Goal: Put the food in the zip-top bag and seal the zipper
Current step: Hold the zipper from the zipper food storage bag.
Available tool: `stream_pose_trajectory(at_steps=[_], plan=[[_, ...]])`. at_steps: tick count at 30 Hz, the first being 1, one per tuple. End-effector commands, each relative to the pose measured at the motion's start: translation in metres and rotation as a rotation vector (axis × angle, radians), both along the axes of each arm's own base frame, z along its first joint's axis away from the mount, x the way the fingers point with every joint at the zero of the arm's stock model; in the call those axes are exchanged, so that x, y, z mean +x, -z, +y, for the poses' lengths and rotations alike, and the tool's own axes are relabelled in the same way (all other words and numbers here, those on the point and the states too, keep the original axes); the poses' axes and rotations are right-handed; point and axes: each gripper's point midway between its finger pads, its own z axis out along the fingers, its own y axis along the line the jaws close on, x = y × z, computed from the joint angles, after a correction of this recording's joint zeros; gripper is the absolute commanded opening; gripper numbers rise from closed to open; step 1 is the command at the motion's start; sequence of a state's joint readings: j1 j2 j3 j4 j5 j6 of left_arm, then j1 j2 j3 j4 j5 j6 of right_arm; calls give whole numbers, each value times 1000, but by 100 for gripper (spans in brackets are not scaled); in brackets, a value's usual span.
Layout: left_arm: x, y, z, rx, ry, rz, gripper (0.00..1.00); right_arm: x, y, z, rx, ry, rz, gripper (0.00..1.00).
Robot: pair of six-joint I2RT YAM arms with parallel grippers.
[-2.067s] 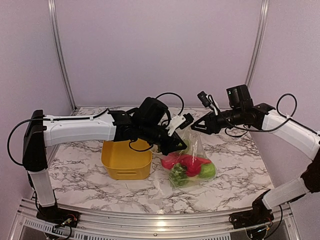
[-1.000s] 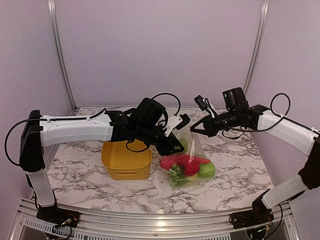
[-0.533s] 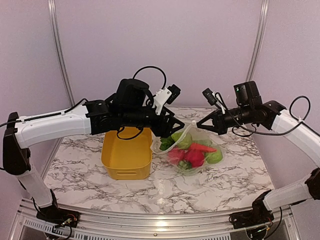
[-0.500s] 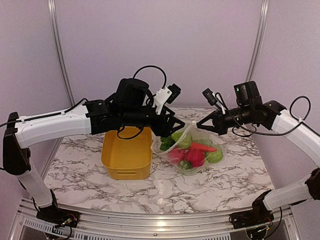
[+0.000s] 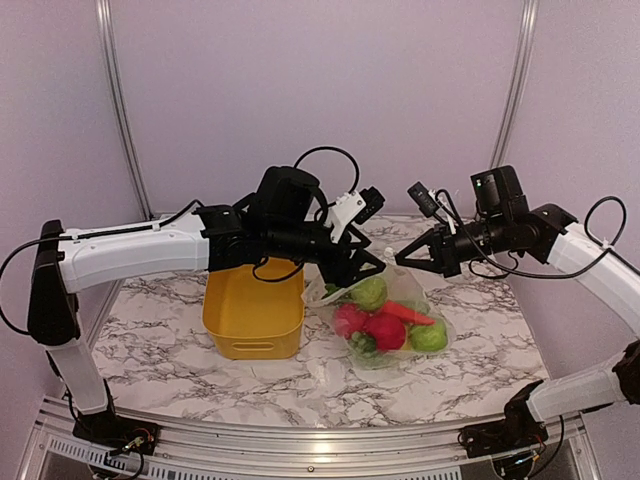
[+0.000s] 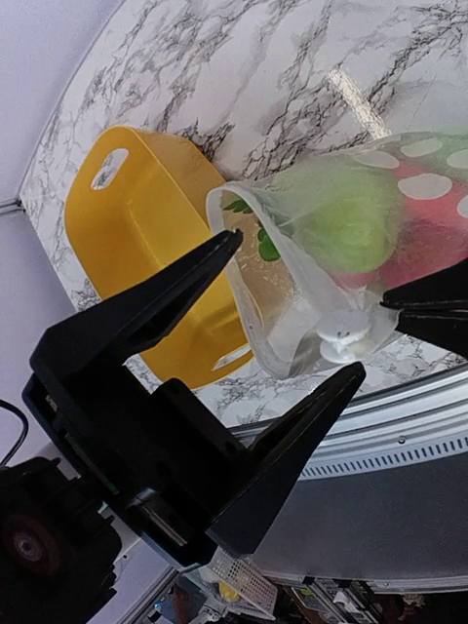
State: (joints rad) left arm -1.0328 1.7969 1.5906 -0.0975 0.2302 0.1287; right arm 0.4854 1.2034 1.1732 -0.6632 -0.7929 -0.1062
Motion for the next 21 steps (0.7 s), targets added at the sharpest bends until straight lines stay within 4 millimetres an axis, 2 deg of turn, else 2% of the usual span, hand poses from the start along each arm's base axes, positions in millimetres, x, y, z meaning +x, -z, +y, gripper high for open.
stream_pose_trajectory(at_steps=[1, 5, 15, 21], plan=[[-2, -13, -13, -57, 69, -25, 63, -12, -14, 4, 42, -51, -20, 0], [-7, -16, -21, -87, 119, -13, 56, -12, -12, 5, 38, -53, -10, 0], [-3, -17, -33, -119, 184, -9, 39, -12, -8, 4, 26, -49, -3, 0], [-3, 3, -21, -52, 186, 14, 41, -8, -12, 6, 28, -47, -9, 0]])
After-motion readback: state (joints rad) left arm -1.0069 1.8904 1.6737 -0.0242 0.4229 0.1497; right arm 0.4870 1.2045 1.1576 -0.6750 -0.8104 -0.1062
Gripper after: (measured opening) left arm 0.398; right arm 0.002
